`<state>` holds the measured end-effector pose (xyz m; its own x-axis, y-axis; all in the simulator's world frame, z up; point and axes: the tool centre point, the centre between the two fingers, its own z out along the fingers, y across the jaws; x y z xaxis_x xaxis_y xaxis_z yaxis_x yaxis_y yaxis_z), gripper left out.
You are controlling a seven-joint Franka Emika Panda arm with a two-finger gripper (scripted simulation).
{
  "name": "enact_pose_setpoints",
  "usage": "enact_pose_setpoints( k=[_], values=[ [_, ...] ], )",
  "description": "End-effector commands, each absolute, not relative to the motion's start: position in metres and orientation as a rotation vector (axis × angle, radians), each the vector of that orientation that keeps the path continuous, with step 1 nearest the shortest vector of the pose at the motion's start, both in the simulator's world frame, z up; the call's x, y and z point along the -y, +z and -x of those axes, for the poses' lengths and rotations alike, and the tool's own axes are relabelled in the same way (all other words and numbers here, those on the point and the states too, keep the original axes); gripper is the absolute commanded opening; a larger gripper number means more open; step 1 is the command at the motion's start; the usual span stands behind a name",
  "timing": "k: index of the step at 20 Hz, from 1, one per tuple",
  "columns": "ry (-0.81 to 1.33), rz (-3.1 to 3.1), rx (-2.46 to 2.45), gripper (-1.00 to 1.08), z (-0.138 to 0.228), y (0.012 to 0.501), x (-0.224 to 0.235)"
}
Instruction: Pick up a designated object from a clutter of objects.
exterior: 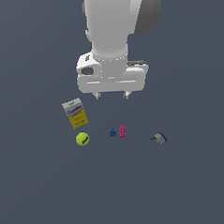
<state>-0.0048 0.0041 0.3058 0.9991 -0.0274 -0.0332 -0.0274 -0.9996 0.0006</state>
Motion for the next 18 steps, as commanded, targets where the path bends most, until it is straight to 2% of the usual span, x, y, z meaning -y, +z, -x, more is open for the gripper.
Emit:
enact_pose_setpoints(
  k=[1, 10, 18],
  values=[
    [-0.053, -3.142, 0.036, 1.0, 0.004, 0.303, -0.002],
    [-0.045, -3.151, -0.049, 1.0, -0.007, 0.274, 0.018],
    [-0.029, -3.154, -0.194, 1.0, -0.02, 0.224, 0.056]
  ],
)
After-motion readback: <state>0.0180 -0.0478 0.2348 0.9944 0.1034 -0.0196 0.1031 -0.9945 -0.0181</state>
